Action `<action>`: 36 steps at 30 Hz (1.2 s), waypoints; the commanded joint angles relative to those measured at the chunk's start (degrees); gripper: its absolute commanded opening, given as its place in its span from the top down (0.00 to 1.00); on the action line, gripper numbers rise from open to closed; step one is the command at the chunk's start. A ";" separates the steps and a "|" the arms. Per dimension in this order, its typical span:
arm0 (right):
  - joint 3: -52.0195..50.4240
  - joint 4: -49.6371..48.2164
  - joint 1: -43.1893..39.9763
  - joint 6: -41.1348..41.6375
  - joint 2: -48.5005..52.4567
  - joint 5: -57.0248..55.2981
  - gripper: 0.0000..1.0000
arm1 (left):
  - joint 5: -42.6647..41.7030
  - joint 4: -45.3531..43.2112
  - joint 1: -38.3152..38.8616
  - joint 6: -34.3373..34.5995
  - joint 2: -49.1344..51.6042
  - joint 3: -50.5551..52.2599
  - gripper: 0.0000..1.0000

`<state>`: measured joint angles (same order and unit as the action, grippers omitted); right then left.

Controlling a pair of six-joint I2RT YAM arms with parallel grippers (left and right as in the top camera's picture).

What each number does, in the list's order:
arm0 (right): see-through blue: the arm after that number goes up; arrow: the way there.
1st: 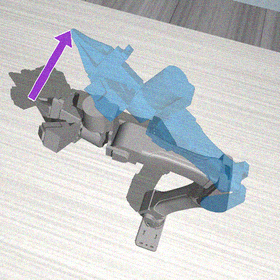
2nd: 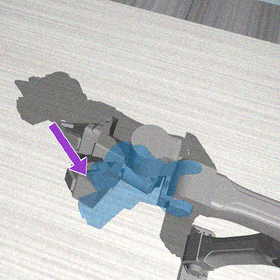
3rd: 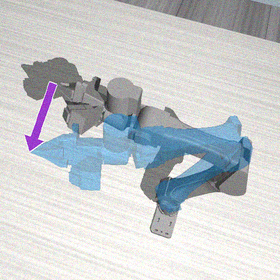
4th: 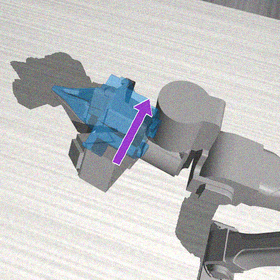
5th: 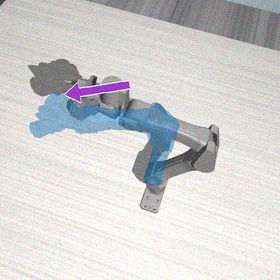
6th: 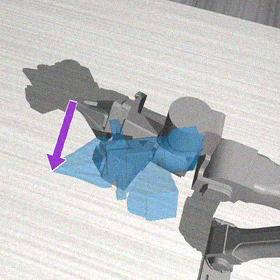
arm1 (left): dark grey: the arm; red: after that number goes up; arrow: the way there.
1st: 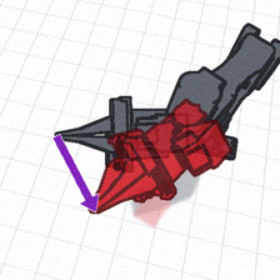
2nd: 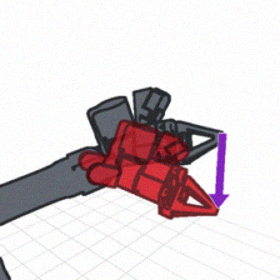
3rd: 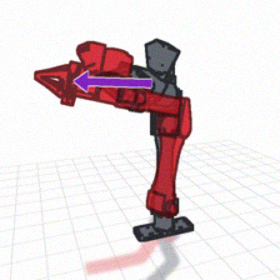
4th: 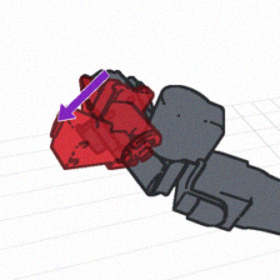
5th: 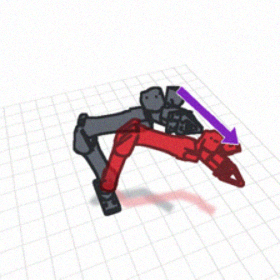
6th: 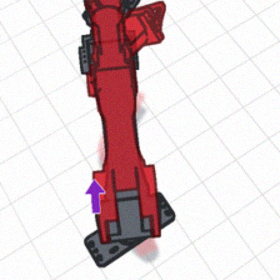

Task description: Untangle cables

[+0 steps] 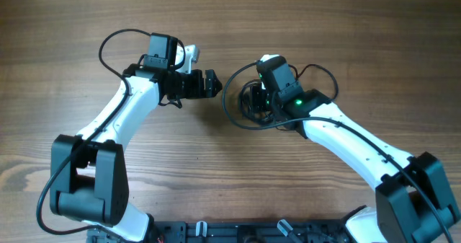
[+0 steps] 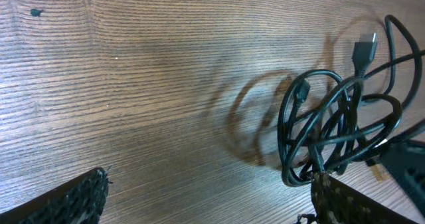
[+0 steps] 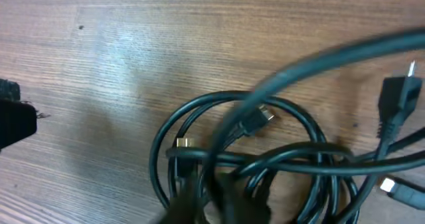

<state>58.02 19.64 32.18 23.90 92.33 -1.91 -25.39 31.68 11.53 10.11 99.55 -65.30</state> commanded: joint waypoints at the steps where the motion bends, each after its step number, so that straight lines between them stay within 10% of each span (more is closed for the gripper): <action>1: 1.55 -0.48 0.02 0.24 -2.21 1.05 0.96 | -0.09 -0.15 0.20 -0.72 0.66 0.48 0.00; 14: 1.49 0.85 -8.96 0.46 -19.37 26.21 0.96 | -0.09 -0.15 0.22 -0.72 0.66 0.48 0.00; 16: 1.49 0.83 -8.74 0.07 -17.18 26.36 0.60 | -0.09 -0.15 0.22 -0.72 0.66 0.48 0.00; 23: 11.76 -1.33 -8.81 3.63 -1.01 25.42 0.67 | -0.07 -0.15 0.22 -0.72 0.66 0.48 0.00; 27: 30.18 12.28 -8.74 0.04 10.05 16.17 0.47 | -0.09 -0.15 0.26 -0.72 0.66 0.48 0.00; 36: 29.99 9.03 -8.74 2.19 26.77 14.27 0.42 | -0.09 -0.15 0.24 -0.72 0.66 0.48 0.00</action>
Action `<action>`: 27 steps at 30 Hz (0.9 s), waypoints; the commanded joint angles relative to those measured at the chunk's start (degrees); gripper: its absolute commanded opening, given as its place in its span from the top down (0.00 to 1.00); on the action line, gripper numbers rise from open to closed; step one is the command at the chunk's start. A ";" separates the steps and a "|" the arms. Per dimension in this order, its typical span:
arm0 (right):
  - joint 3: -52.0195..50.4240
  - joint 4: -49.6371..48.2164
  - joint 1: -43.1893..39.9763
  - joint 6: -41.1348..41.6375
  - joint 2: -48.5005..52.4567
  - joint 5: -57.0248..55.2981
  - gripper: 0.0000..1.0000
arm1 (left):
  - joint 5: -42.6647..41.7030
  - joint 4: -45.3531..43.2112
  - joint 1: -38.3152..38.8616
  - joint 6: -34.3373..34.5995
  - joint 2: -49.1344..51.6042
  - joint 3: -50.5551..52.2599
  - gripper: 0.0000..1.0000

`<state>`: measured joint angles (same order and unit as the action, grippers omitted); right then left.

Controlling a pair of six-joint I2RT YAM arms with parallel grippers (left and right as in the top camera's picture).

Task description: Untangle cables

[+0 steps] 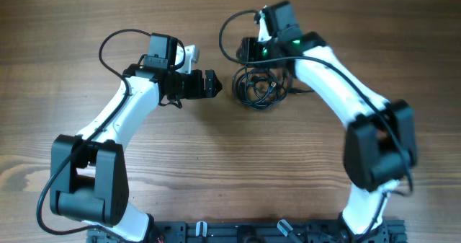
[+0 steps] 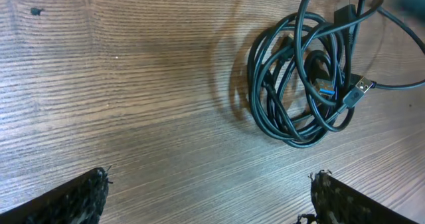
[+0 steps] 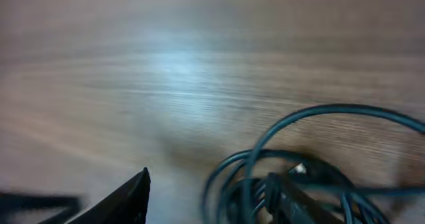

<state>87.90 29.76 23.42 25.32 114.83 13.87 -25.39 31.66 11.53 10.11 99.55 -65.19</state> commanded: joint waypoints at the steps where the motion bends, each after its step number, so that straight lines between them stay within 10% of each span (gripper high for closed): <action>1: 0.11 -1.44 0.02 1.88 5.42 -2.54 0.42 | -0.09 -0.13 0.24 -0.72 0.66 0.37 0.00; 27: -7.67 -17.25 0.79 9.20 8.85 2.45 0.52 | -0.09 -0.13 0.26 -0.72 0.66 0.37 0.00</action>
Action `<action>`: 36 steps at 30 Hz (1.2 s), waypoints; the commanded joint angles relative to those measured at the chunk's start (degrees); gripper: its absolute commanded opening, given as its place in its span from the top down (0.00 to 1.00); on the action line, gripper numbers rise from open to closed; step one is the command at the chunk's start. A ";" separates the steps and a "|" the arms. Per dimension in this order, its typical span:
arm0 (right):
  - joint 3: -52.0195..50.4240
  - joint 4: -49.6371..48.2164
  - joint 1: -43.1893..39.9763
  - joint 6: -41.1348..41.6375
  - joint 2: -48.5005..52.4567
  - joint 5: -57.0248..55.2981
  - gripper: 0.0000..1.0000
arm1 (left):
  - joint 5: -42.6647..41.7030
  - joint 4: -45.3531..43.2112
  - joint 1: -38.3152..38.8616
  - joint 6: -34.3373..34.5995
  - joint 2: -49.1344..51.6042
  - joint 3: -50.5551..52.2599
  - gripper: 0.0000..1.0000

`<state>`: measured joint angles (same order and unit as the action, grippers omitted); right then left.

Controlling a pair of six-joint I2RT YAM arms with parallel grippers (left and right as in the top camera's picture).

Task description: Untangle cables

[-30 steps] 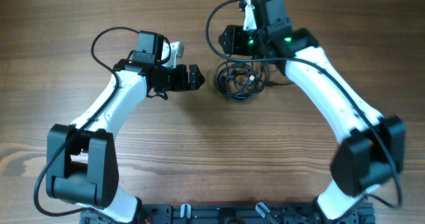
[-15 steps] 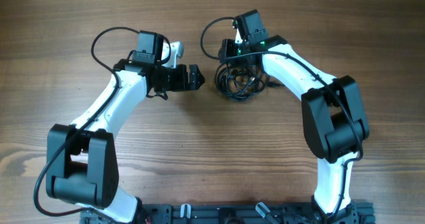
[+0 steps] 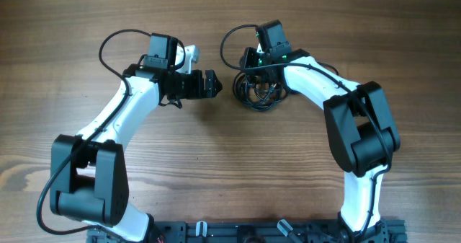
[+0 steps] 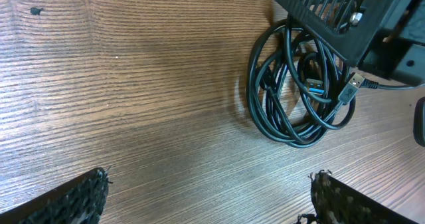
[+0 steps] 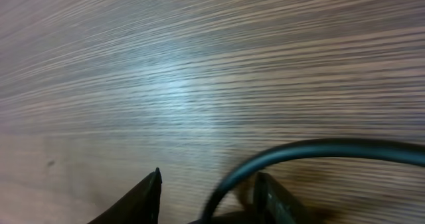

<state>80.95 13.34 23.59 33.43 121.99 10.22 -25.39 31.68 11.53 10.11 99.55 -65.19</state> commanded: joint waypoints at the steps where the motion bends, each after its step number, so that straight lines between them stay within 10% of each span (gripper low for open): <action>1: -0.72 -1.25 0.59 1.09 1.68 7.61 0.52 | -0.09 -0.15 0.26 -0.72 0.66 0.37 0.00; 6: -0.72 -0.42 0.61 1.11 1.68 7.65 0.50 | -0.09 -0.15 0.26 -0.72 0.66 0.37 0.00; 11: -0.70 0.81 0.52 -1.33 1.64 7.93 0.96 | -0.09 -0.15 0.26 -0.72 0.66 0.37 0.00; 23: -0.70 -0.85 -11.17 -3.48 -6.32 69.35 0.96 | -0.09 -0.15 0.26 -0.72 0.66 0.37 0.00; 36: -0.70 -7.80 -13.62 4.48 -6.36 82.77 0.96 | -0.09 -0.15 0.26 -0.72 0.66 0.37 0.00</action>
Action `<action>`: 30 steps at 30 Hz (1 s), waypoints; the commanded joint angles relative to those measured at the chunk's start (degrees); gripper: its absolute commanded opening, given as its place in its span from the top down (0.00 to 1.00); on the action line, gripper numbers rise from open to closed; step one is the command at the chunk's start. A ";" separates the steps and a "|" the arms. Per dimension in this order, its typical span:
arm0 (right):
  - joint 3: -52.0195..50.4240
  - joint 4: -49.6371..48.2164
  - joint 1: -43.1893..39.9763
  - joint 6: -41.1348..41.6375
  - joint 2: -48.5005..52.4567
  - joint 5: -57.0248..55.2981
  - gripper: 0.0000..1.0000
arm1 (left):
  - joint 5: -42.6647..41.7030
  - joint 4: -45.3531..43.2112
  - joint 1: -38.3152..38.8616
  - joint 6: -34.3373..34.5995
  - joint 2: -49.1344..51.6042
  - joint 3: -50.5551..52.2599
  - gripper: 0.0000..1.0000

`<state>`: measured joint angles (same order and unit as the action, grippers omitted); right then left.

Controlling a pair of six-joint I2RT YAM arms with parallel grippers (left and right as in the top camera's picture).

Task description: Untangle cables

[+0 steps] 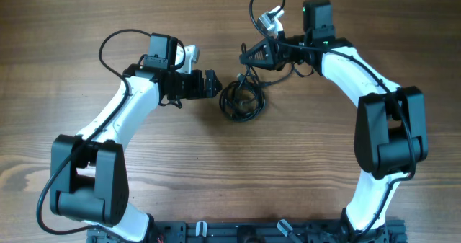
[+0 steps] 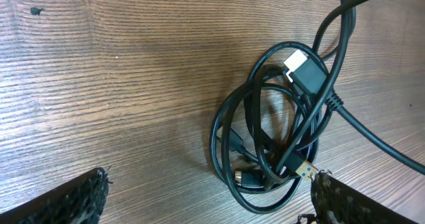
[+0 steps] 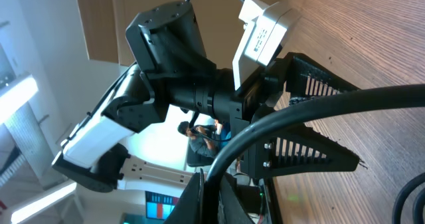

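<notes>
A knot of black cables (image 1: 241,100) lies on the wooden table just right of my left gripper (image 1: 214,84). In the left wrist view the bundle (image 2: 269,151) shows a white-tipped plug (image 2: 299,61) and a blue USB connector (image 2: 305,165), and my left gripper (image 2: 209,184) stands open with nothing between its fingers. My right gripper (image 1: 250,55) is above the bundle's far edge. In the right wrist view my right gripper (image 3: 211,184) is shut on one black strand (image 3: 319,111), which arcs away to the right.
The left arm's own cable loops at the back left (image 1: 115,45), and another loop stands above the right wrist (image 1: 263,1). The right wrist view looks sideways at the left arm (image 3: 172,51). Bare wooden table (image 1: 230,171) lies toward the front.
My right gripper, with its jaws apart round a strand at the bundle's top, is now shut on it and turned sideways. The bundle lies further left, nearer my left gripper, which has not moved.
My right gripper was first low over the bundle in the middle of the table. Then bundle and gripper were further back. After that its jaws straddled a strand at the bundle's upper edge. Now it holds that strand, raised. My left gripper stayed open and still throughout.
</notes>
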<state>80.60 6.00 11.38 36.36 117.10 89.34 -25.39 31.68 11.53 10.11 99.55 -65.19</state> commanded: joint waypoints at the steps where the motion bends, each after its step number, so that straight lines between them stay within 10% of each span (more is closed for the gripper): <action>1: -0.35 -0.44 -2.25 3.23 -1.46 3.65 0.96 | -0.09 -0.15 0.26 -0.72 0.66 0.37 0.00; 14: -0.37 -5.16 -11.56 5.60 -1.60 3.26 0.96 | -9.29 2.03 5.57 -0.02 1.20 0.48 0.00; 21: -0.37 -5.11 -11.89 2.60 -1.60 3.52 0.95 | 1.81 -8.24 15.10 28.24 8.52 0.48 0.00; 23: -0.37 -5.11 -11.89 2.62 -1.60 3.52 0.96 | 2.01 -13.70 15.10 33.16 11.30 0.48 0.09; 26: -0.37 -5.11 -11.78 2.60 -1.60 3.54 0.96 | 8.04 -17.46 15.10 34.14 14.03 0.48 0.50; 30: -0.37 -5.09 -11.78 1.16 -1.60 3.52 0.96 | 13.11 -18.12 15.10 34.12 14.60 0.48 0.52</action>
<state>80.58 1.19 -0.54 40.40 117.10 89.36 -19.09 13.63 26.70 42.63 112.51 -64.93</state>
